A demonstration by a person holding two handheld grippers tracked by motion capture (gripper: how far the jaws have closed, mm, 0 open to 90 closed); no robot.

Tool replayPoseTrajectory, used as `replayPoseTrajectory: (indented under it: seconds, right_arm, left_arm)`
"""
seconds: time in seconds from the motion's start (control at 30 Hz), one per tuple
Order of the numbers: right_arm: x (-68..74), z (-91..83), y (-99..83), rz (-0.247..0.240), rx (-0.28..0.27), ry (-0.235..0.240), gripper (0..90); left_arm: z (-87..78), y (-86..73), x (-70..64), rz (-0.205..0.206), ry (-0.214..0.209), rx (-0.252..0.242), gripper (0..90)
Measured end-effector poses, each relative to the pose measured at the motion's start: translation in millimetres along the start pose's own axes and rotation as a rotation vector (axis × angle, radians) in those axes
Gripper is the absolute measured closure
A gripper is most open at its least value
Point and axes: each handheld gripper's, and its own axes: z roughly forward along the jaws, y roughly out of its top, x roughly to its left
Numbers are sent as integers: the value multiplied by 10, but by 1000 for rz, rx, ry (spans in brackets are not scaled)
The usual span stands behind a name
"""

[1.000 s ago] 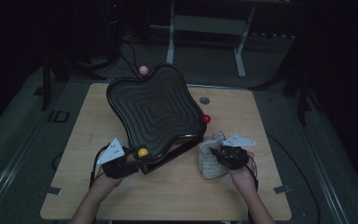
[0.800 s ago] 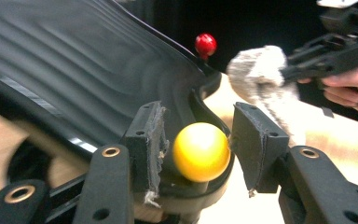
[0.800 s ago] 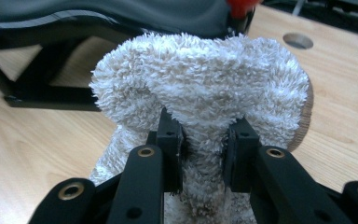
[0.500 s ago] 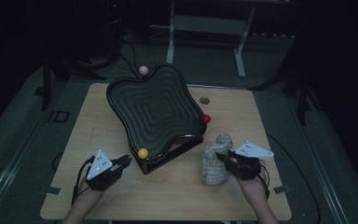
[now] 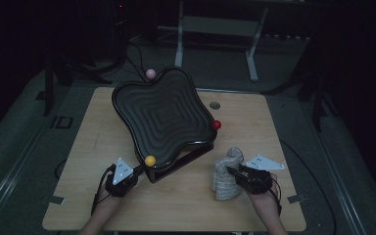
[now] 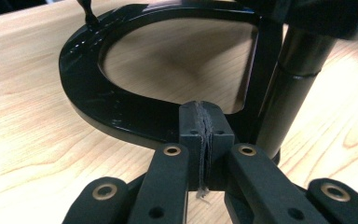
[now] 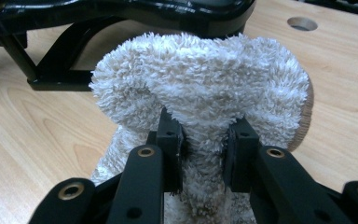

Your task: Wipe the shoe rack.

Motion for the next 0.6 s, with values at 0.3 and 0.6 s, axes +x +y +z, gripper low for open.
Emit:
replayPoseTrajectory:
  seconds: [0.3, 0.6]
  right_arm:
    - [82, 3, -39, -6, 8, 23, 722]
    - [134, -54, -71, -5, 3, 28, 722]
  left_arm:
    - [64, -5, -118, -22, -77, -4, 884]
    - [116, 45, -280, 7, -104, -7, 885]
